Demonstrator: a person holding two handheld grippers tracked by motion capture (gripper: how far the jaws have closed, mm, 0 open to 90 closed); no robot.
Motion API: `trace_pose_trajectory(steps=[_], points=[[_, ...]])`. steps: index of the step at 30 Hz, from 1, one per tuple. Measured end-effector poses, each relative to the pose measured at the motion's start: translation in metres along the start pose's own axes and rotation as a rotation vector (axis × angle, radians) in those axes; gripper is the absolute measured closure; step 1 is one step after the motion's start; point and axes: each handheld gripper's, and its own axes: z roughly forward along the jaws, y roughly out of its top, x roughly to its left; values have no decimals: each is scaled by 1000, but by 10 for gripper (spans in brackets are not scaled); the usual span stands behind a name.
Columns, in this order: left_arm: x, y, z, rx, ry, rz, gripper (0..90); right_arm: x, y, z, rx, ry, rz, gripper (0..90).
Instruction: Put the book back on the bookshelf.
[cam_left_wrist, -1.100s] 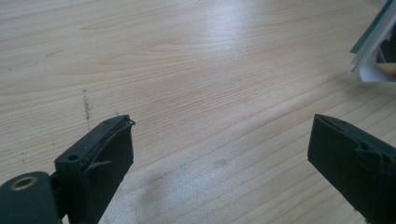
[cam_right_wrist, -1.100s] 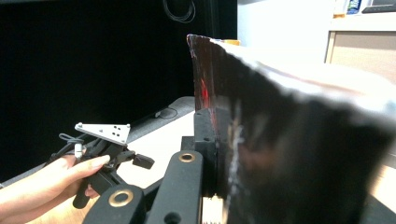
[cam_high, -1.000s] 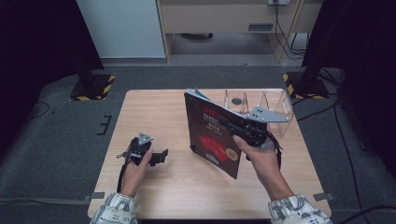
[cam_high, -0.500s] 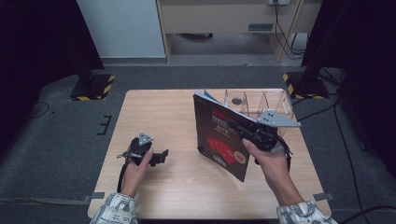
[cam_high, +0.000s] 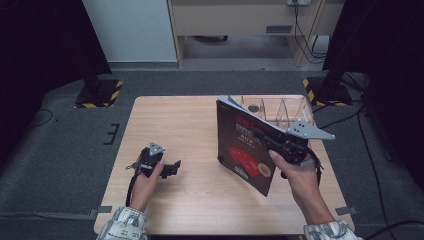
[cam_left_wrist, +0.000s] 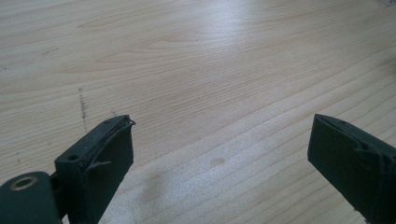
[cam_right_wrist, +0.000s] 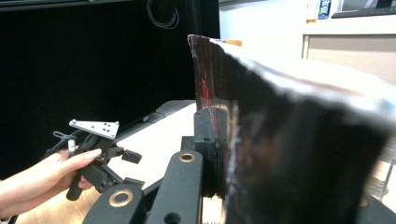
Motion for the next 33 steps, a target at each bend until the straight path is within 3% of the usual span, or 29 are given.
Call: trace_pose_trajectory(steps=[33], points=[[0,-1,1,5,-4,3,64,-21,-2,-39,-23,-81,24,868]])
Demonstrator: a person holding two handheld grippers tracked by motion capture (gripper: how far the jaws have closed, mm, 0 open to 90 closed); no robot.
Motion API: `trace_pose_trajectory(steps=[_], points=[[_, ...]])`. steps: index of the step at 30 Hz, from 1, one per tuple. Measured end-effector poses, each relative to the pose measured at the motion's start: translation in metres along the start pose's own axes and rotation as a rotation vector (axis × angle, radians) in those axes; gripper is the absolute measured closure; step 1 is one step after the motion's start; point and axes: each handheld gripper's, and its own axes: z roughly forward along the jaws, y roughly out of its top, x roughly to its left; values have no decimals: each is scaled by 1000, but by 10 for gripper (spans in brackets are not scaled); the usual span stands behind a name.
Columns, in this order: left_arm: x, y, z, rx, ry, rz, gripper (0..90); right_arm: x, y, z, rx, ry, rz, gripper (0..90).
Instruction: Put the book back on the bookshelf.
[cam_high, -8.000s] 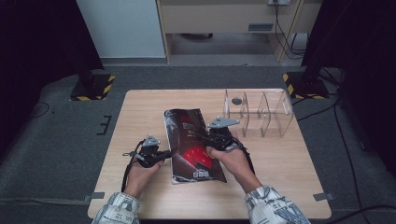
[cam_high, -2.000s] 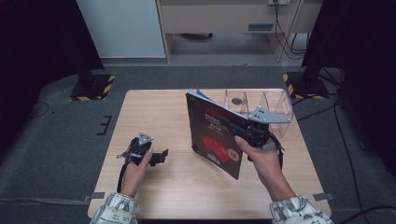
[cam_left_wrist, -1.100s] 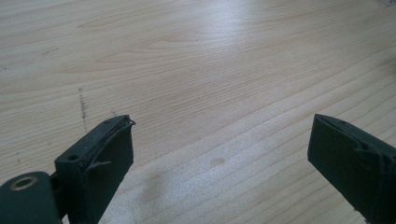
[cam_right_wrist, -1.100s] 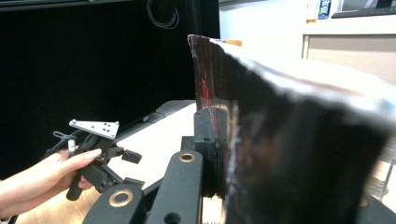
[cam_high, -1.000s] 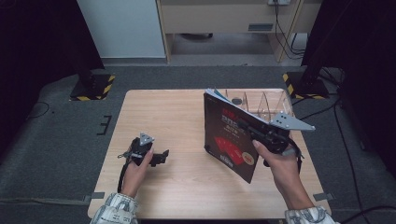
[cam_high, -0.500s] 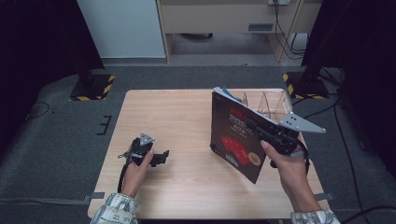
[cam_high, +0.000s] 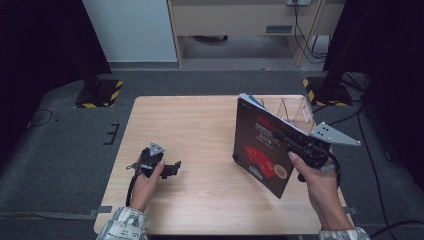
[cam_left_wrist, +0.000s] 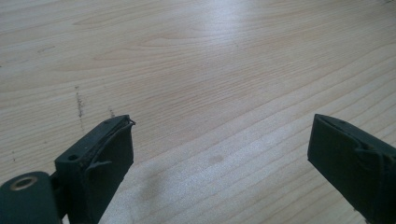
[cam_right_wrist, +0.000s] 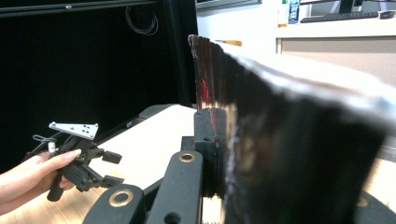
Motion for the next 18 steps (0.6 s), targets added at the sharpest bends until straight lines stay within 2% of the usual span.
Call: trace_pose_trajectory(steps=[10,18], points=[[0,0,0,4,0,0,65,-7,0,-10,-7,-24,1,868],[-1,0,1,4,0,0,65,-17,3,-20,-12,-75,10,868]])
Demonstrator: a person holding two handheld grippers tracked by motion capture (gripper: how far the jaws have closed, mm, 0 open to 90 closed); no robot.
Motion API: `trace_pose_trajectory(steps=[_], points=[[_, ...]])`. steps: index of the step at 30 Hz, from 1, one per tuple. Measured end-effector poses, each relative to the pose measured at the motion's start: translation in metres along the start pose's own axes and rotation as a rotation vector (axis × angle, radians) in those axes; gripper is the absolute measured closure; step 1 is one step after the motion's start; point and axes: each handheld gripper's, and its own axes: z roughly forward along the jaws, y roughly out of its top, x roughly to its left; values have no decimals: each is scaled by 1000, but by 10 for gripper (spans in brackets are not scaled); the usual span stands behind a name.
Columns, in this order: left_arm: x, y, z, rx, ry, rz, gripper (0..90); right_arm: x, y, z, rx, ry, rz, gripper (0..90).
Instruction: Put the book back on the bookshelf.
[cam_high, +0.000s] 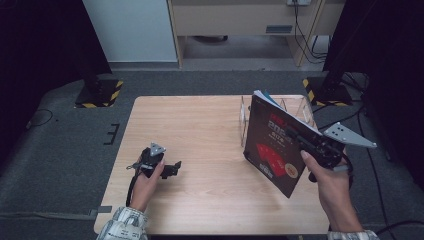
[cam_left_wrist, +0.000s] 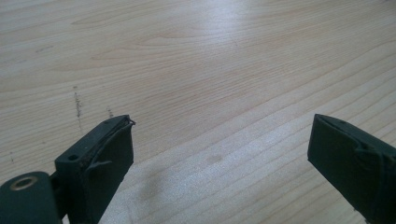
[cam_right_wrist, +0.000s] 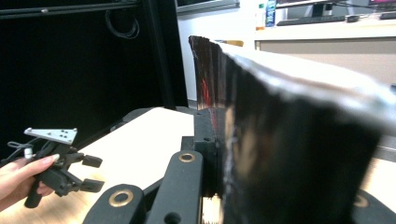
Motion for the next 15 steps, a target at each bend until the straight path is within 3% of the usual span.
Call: trace_pose_trajectory(steps=[15], points=[[0,0,0,1,0,3,65,-8,7,2,-4,-92,11,868]])
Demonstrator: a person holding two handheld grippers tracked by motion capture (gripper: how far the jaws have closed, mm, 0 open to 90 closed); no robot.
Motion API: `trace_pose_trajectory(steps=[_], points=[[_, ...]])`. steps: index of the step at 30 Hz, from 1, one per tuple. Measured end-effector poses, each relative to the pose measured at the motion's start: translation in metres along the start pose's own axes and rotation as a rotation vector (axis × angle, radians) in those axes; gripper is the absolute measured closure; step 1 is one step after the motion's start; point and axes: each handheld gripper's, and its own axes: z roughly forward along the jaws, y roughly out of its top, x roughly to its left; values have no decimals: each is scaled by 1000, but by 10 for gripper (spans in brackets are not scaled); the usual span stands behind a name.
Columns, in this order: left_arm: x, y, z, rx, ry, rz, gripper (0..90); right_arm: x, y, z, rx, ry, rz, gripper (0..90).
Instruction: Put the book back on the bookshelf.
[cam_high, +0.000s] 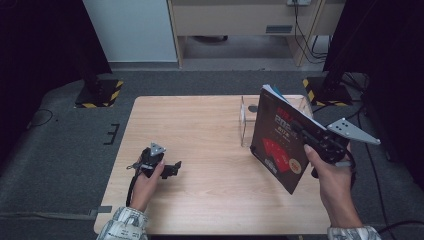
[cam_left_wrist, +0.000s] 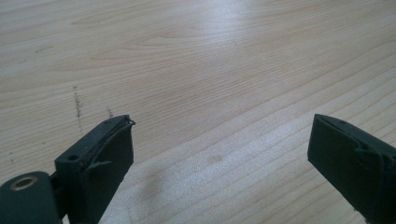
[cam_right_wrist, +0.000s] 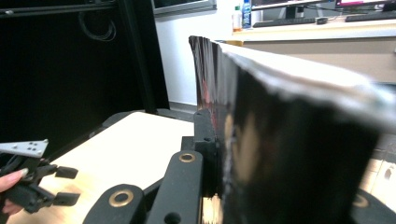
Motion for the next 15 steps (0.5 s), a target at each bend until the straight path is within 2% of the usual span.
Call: trace_pose_trajectory(steps=[15], points=[[-1,0,0,-1,-2,7,64,0,11,27,1,-80,-9,868]])
